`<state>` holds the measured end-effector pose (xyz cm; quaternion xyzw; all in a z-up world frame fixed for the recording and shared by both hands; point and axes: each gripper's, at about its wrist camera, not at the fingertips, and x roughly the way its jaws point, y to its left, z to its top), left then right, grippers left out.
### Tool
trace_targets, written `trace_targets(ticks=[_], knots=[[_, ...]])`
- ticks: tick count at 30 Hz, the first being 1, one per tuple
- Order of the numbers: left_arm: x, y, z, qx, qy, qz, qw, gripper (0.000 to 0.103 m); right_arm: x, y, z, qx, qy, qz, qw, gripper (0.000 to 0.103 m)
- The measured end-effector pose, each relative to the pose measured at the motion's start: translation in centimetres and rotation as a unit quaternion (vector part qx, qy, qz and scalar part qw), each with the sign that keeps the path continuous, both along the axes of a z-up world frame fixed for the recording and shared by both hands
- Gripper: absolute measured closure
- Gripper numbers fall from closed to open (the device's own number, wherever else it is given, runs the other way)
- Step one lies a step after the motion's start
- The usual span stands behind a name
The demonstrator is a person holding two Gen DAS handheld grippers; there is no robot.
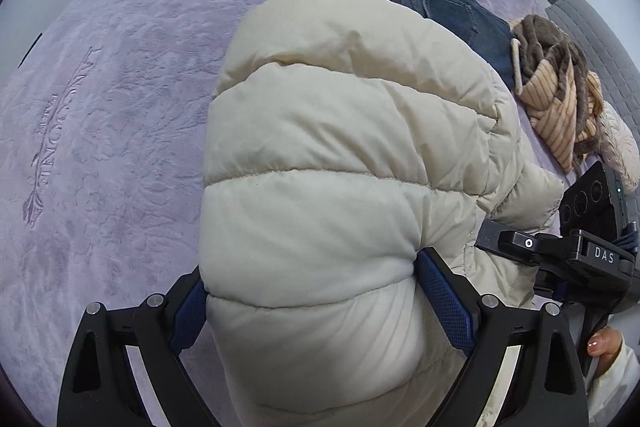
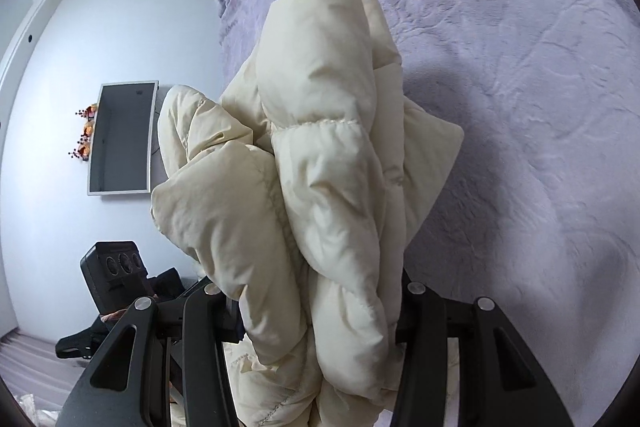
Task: Fold large clothes
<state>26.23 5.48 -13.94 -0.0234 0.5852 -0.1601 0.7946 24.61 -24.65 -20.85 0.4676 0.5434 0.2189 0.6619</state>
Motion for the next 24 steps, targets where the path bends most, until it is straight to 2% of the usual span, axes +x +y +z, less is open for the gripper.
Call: trace_targets(ticks=[2, 6, 10, 13, 15, 16, 17, 21, 24], knots=[[0.7, 0.2, -1.9, 0.014, 0.001, -0.003, 0.9999, 0.008, 0.4, 0.2, -1.0, -0.024, 0.010, 0.003, 1.000, 0.047], [0.9, 0.5, -3.2, -0.001, 0.001, -0.009, 1.0000, 0.005, 1.2, 0.6, -1.1, -0.090, 0.049, 0.001, 0.995, 0.039], [0.6, -0.1, -3.1, -0.001, -0.002, -0.023, 0.9997, 0.005, 0.3, -0.2, 1.4, -0.166, 0.059, 0.001, 0.984, 0.037], [0.6, -0.3, -2.7, 0.001, -0.002, -0.021, 0.9998, 0.005, -1.3, -1.8, 4.4, -0.211, 0.043, -0.025, 0.976, 0.037], [0.4, -0.4, -2.0, 0.009, -0.004, -0.018, 0.9998, 0.005, -2.1, -1.3, 7.1, -0.228, 0.022, -0.041, 0.973, 0.056], [0.2, -0.3, -1.5, 0.014, -0.009, -0.017, 0.9997, 0.005, -2.4, -1.3, 8.0, -0.230, 0.011, -0.041, 0.972, 0.071], [-0.2, 0.1, -0.8, 0.017, -0.017, -0.018, 0.9996, 0.005, -2.9, -1.1, 8.6, -0.234, 0.003, -0.040, 0.972, 0.076], [-2.3, 1.3, 2.5, 0.023, -0.064, -0.030, 0.9972, 0.005, -3.5, 1.0, 11.5, -0.256, -0.049, -0.023, 0.965, 0.078], [-4.2, 1.8, 3.9, 0.004, -0.073, -0.053, 0.9959, 0.005, -1.8, 4.4, 12.8, -0.271, -0.078, 0.002, 0.959, 0.078]])
